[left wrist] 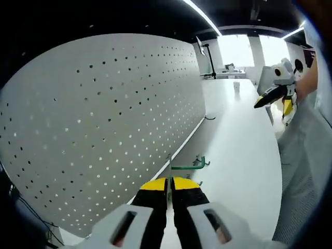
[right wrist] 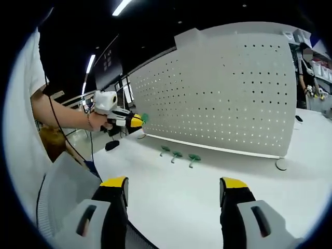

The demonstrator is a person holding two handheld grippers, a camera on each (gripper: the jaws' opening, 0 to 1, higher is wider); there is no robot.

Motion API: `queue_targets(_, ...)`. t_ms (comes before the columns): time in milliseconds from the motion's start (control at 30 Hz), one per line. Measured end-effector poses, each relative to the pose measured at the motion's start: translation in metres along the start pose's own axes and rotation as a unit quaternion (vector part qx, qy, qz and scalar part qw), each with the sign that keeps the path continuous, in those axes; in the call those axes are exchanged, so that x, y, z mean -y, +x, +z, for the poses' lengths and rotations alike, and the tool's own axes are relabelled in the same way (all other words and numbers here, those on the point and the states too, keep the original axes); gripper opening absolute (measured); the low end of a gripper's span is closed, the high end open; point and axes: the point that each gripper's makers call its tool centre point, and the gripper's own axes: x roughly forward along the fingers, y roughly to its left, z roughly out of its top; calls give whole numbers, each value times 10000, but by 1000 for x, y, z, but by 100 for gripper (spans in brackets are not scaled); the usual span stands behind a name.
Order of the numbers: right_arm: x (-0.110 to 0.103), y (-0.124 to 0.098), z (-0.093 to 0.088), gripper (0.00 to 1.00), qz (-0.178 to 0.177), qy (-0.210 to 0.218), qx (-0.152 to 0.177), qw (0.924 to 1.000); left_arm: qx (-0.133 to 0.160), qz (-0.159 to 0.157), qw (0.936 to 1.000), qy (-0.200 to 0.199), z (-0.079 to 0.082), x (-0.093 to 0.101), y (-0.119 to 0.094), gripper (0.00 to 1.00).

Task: Insert the hook assembly into the mounting plate slot until the hook locks in place.

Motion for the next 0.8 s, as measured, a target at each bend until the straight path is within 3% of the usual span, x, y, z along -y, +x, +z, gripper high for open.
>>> queue_targets(800,-6,-3,8,69,59,-55,126,9999,567,364,9968,-437,24,19,-26,2)
